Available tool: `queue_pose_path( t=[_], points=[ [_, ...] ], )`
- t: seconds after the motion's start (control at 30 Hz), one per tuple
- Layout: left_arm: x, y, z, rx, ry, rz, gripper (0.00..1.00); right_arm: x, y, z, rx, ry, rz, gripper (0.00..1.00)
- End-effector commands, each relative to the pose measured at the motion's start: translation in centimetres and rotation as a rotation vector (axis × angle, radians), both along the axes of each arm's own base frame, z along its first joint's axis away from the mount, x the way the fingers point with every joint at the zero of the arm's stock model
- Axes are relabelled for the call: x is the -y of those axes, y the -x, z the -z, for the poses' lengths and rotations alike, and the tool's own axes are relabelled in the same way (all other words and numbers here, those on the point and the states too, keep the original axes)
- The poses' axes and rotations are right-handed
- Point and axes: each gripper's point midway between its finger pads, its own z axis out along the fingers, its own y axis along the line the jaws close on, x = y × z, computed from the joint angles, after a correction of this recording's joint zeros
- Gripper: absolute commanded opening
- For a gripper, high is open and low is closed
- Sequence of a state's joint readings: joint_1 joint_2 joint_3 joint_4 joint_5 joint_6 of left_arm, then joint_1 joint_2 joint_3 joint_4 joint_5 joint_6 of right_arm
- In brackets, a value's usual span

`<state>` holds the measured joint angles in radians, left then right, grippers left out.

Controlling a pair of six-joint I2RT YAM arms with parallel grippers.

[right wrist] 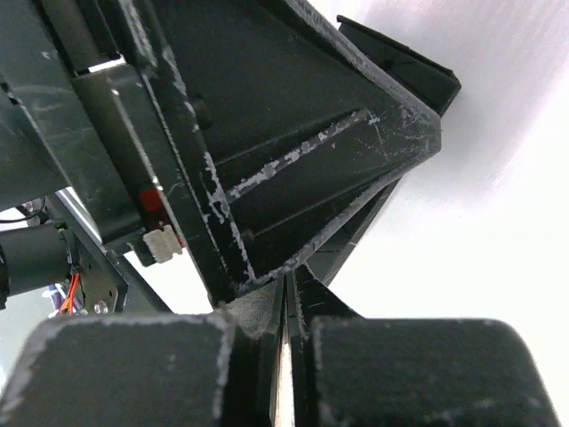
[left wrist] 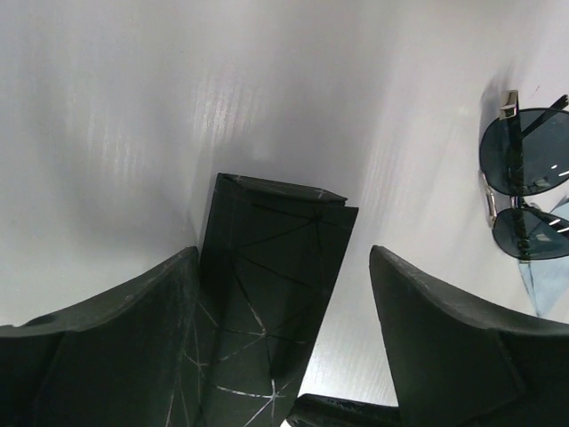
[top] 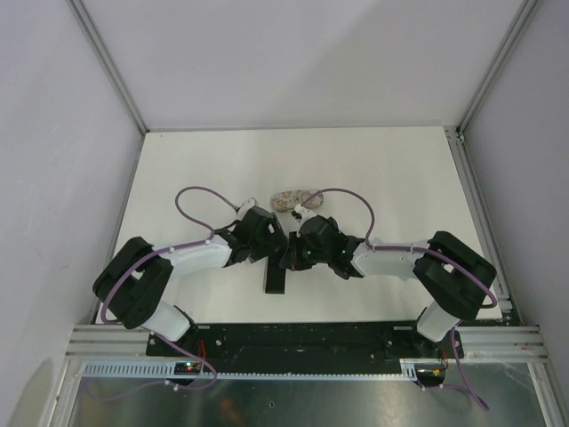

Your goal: Organize the sunglasses

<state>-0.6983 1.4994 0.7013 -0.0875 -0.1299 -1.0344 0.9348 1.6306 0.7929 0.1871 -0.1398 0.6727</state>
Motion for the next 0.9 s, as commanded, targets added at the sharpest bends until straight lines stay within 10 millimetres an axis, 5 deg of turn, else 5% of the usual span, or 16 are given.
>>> queue_pose_path(
  t=[0.0, 0.17, 0.33, 0.6, 0.87],
  points=[
    [-0.5, -0.2, 0.2, 0.023, -0.051, 0.017, 0.79, -0.7, -0.1, -2.0, 0.051, -0.06, -0.015, 0.0],
    [-0.6, -0.3, -0.4, 0.073, -0.102, 0.109, 0.78, 2.0, -0.6, -3.8, 0.108, -0.066, 0.072, 0.0],
    [-0.1, 0.0, -1.1, 0.142, -0.206, 0.27, 0.98, 6.1, -0.1, -5.2, 0.15, -0.059, 0.142, 0.01],
    [-0.3, -0.1, -1.7, 0.208, -0.51, 0.319, 1.0, 11.7, 0.7, -6.3, 0.185, -0.08, 0.257, 0.07],
    [-0.4, 0.0, -0.7, 0.193, -0.676, 0.317, 0.95, 14.2, 1.3, -5.7, 0.162, -0.081, 0.301, 0.09]
  ],
)
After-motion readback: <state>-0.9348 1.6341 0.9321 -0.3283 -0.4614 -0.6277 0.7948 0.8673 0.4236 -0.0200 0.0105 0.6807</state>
